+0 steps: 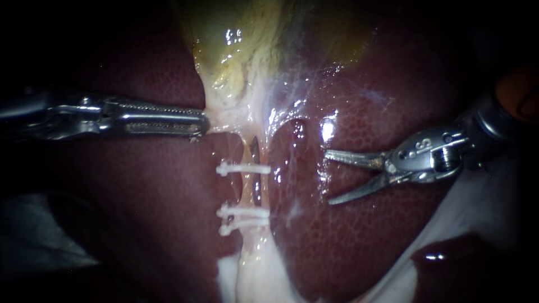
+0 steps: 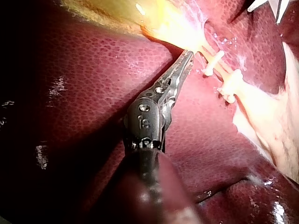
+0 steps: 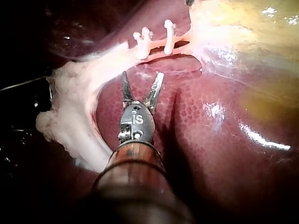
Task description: Go to the cutting position left tube
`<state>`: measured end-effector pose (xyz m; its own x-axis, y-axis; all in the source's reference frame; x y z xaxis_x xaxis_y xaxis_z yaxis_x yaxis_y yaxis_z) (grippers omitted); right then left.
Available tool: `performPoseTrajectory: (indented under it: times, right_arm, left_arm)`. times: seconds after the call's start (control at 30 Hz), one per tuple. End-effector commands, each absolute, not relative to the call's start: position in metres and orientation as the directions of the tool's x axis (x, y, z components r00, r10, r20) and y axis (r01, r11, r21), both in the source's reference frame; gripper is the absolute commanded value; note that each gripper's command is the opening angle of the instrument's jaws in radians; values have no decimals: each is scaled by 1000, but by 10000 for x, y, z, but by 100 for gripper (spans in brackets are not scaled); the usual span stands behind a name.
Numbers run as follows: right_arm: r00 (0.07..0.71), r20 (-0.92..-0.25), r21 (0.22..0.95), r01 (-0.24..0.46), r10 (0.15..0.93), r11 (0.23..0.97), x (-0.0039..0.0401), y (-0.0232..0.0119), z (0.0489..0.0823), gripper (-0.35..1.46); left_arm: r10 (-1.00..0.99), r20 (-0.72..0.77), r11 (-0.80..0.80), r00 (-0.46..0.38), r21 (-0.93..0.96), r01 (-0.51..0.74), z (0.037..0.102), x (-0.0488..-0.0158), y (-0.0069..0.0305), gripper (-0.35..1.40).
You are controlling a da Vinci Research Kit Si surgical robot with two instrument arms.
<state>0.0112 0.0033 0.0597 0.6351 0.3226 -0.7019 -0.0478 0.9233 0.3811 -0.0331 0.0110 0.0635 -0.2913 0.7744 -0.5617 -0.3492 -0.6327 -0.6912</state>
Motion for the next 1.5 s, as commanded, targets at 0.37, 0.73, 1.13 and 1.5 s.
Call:
performPoseTrajectory:
  times: [0.37, 0.73, 1.13, 1.5]
  right_arm:
    - [631, -709, 385, -26, 314, 922, 119, 31, 599, 144]
    - [584, -719, 484, 33, 376, 874, 176, 2, 617, 145]
    - [563, -692, 575, 51, 452, 817, 227, -17, 648, 145]
    - [562, -680, 599, 56, 471, 799, 231, -7, 686, 145]
  left_arm:
    - [787, -554, -617, -271, -703, -354, 577, -297, 122, -35]
    - [785, -559, -619, -267, -701, -354, 570, -295, 122, -35]
    - [785, -559, -619, -266, -701, -355, 570, -296, 121, -35]
    - [785, -559, -619, -266, -700, -355, 569, -297, 121, -35]
